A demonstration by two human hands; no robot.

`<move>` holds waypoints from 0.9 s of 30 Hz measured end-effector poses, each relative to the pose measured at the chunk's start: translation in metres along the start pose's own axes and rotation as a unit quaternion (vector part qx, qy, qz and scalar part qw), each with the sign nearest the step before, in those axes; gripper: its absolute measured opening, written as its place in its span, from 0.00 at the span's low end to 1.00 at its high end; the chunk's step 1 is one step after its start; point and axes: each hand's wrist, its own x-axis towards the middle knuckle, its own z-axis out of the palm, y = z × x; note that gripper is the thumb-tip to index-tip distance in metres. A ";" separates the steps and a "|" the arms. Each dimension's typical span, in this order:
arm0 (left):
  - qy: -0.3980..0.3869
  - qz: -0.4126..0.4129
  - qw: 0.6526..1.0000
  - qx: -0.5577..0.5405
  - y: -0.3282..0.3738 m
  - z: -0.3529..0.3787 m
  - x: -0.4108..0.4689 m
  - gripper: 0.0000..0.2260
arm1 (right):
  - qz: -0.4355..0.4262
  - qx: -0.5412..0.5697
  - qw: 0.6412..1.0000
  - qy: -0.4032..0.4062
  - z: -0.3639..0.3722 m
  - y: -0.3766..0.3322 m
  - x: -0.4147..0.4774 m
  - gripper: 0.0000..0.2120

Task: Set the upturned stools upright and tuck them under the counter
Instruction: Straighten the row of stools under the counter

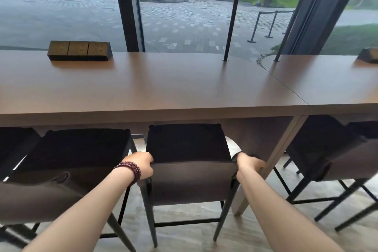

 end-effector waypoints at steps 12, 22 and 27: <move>-0.090 0.135 0.981 0.105 0.093 -0.008 0.048 0.28 | 0.036 -0.005 0.995 -0.098 -0.015 -0.001 0.026 0.25; -0.166 0.062 0.939 0.293 0.068 -0.003 0.061 0.19 | 0.036 0.108 0.986 -0.124 -0.007 0.003 0.044 0.19; -0.170 0.074 0.943 0.278 0.070 0.001 0.068 0.21 | 0.047 0.072 0.985 -0.149 -0.015 -0.003 0.051 0.21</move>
